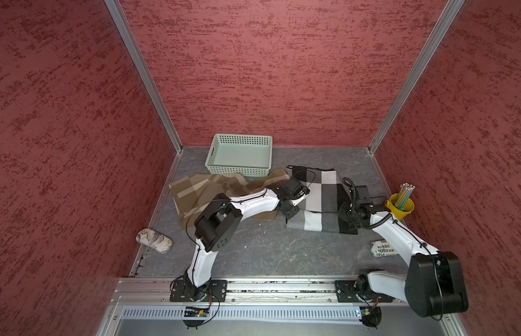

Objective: Roll up the scarf and place it into the basket
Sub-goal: Roll the scarf at the center of the board.

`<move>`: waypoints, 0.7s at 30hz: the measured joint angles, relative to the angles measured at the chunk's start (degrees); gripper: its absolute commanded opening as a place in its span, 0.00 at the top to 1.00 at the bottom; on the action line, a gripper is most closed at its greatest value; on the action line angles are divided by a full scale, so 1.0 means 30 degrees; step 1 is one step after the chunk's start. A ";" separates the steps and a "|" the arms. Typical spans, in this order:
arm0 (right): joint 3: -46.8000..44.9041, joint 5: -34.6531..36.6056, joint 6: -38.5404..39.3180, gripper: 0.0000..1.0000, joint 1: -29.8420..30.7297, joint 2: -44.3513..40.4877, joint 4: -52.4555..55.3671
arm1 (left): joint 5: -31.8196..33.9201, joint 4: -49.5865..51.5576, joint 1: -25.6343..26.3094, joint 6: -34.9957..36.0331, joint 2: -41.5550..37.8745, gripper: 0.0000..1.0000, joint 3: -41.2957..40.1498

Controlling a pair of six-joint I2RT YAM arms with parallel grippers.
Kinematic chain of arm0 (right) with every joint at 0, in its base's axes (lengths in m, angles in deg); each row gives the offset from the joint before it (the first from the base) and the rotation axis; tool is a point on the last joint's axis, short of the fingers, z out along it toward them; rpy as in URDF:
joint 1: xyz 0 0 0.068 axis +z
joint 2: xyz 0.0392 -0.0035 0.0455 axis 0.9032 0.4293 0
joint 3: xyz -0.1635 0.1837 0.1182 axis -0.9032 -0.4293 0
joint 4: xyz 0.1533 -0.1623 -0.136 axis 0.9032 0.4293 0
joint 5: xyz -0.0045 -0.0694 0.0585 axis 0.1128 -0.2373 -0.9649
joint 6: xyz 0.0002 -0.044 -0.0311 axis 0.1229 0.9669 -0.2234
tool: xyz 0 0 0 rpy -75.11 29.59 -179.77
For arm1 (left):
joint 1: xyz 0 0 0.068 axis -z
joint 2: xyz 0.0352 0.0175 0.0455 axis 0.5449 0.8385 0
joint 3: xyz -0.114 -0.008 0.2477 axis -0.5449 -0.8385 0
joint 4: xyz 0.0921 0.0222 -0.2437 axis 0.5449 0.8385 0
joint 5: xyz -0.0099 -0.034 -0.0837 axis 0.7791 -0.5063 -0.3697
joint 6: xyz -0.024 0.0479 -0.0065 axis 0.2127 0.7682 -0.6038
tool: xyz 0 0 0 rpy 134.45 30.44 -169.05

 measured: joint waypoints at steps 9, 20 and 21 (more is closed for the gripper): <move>0.0240 -0.0401 0.0073 0.71 -0.0007 0.3242 -0.1399 | -0.1989 -0.7300 0.3089 0.6688 -0.2295 0.42 -0.5617; 0.0342 -0.0656 0.0146 0.71 -0.0022 0.3548 -0.2317 | 0.1231 -0.8298 0.2681 1.0324 0.1778 1.00 -0.2958; 0.0248 -0.0794 0.0175 0.71 -0.0022 0.3512 -0.2514 | 0.1333 -0.8065 0.2594 1.0455 0.1778 1.00 -0.2863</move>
